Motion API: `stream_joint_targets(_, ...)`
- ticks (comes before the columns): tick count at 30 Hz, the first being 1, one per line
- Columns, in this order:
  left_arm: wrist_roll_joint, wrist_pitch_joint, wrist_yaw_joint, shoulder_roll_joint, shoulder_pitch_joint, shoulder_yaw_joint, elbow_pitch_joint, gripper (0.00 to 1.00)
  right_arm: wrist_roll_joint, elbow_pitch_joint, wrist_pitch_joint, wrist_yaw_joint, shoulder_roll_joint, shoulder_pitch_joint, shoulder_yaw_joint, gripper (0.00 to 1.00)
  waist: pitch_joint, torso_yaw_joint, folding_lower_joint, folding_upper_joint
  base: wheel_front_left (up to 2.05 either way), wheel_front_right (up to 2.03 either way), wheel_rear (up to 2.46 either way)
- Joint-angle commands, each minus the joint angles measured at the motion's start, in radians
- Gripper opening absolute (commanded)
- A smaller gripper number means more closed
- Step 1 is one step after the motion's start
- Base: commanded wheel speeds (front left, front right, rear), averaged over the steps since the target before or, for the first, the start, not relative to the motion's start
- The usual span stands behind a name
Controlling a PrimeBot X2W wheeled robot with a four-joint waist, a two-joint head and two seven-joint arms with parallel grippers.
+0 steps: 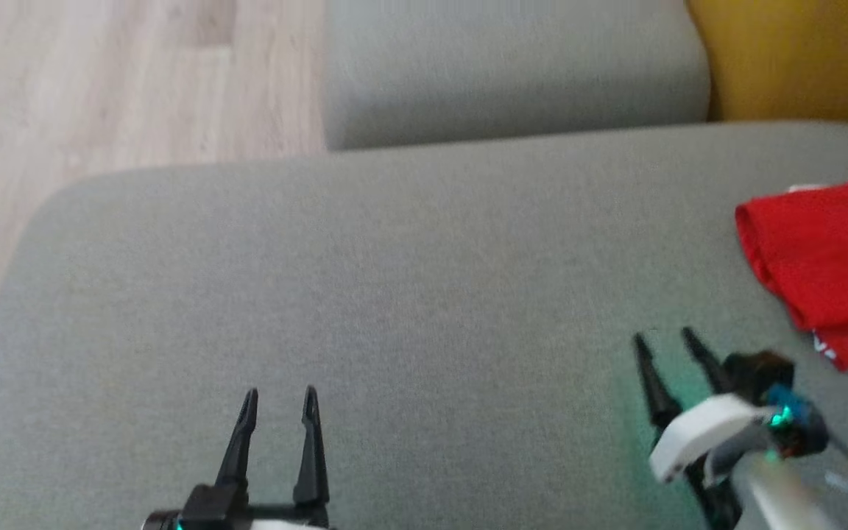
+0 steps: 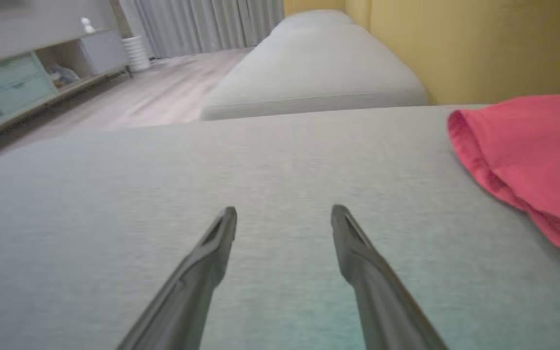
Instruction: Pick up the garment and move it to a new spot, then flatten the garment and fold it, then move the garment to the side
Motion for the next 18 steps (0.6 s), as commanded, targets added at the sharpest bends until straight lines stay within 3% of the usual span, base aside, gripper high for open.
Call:
stream_joint_targets(1, 0.002, -0.006, 0.002, -0.005, -0.017, 0.043, -0.021, 1.00, 0.003, -0.102, -0.017, 0.007, -0.001, 0.006, 0.041, 1.00, -0.077, 0.032, 0.0002, 0.0000, 0.00, 0.00, 0.00)
stream_joint_targets(4, 0.016, -0.006, -0.010, -0.005, 0.011, 0.076, -0.002, 1.00, -0.056, -0.305, -0.018, 0.007, 0.031, 0.178, 0.016, 1.00, -0.131, 0.050, 0.0002, 0.0000, 0.00, 0.00, 0.00)
stream_joint_targets(8, 0.054, -0.006, -0.026, -0.005, 0.030, 0.104, 0.007, 1.00, -0.124, -0.456, -0.018, 0.007, 0.075, 0.310, -0.031, 1.00, -0.159, 0.059, 0.0002, 0.0000, 0.00, 0.00, 0.00)
stream_joint_targets(18, 0.091, -0.006, -0.066, -0.005, 0.083, 0.154, 0.010, 1.00, -0.171, -0.571, -0.018, 0.007, 0.111, 0.456, -0.077, 1.00, -0.202, 0.055, 0.0002, 0.0000, 0.00, 0.00, 0.00)
